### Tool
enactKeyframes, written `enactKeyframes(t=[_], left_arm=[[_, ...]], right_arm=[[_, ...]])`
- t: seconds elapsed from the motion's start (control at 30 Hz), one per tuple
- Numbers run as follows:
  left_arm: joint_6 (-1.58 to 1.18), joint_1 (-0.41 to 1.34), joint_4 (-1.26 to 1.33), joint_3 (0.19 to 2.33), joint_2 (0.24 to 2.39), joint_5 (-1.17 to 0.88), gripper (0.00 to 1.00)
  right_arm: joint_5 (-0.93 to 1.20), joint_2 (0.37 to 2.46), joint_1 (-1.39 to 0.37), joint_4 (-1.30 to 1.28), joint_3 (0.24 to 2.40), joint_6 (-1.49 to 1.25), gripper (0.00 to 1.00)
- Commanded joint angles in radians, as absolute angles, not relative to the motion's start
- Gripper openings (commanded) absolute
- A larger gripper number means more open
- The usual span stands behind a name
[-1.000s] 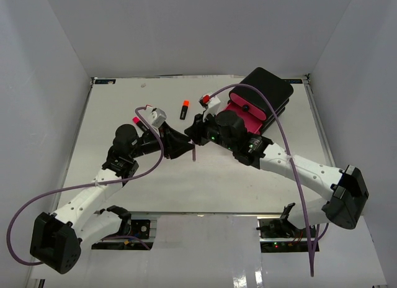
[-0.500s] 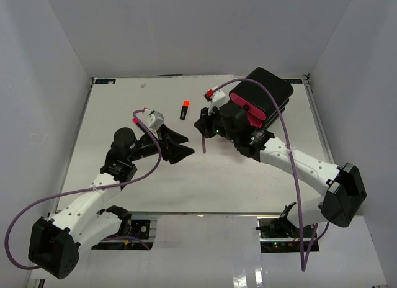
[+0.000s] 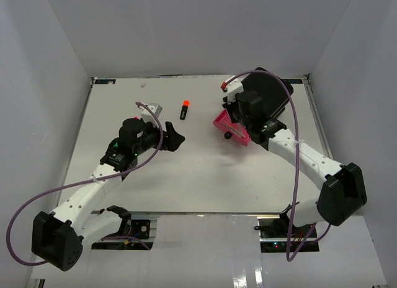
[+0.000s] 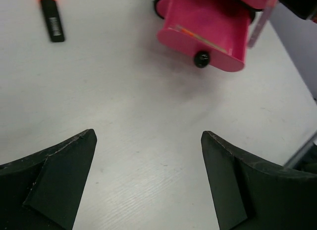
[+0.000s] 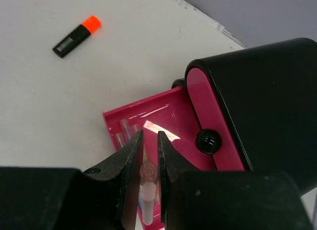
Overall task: Sort the stationery into containers
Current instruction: Place the pen in the drawer.
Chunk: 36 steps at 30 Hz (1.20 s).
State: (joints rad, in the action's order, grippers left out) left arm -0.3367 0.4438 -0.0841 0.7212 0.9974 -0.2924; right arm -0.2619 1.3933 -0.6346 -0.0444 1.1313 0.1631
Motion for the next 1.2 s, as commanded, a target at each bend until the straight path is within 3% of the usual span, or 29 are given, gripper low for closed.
enactKeyframes(t=[0.0,0.2,0.3,0.4,0.43,0.6,0.9,1.17], left_arm=[[-0.281,0.425,-0.230,0.769,1.014,-0.088,0.98],[-0.241,0.419,-0.253,0.736,1.003,-0.015,0.98],[-0.230,0.419,-0.268,0.733,0.999,0.046,0.98],[-0.222,0.419,-0.275,0.733,0.994,0.057,0.98],[-0.222,0.419,-0.276,0.733,0.993,0.061,0.98],[-0.224,0.419,-0.281,0.732,0.976,0.093,0.98],[-0.249,0.413,-0.266,0.707,0.864,0.256,0.98],[-0.238,0.411,-0.225,0.657,0.755,0.325,0.98]], right_arm=[[-0.340,1.462,-0.623,-0.028,1.158,0.311,0.08],[-0.399,1.592,-0.617,-0.012,1.198,0.387,0.18],[-0.403,1.646,-0.615,-0.012,1.224,0.390,0.30],[-0.385,1.667,-0.614,-0.015,1.244,0.376,0.50],[-0.376,1.667,-0.615,-0.021,1.253,0.370,0.64],[-0.331,1.618,-0.617,-0.032,1.259,0.342,0.84],[-0.218,1.424,-0.683,-0.055,1.175,0.322,0.84],[-0.084,1.408,-0.745,-0.088,1.051,0.219,0.84]])
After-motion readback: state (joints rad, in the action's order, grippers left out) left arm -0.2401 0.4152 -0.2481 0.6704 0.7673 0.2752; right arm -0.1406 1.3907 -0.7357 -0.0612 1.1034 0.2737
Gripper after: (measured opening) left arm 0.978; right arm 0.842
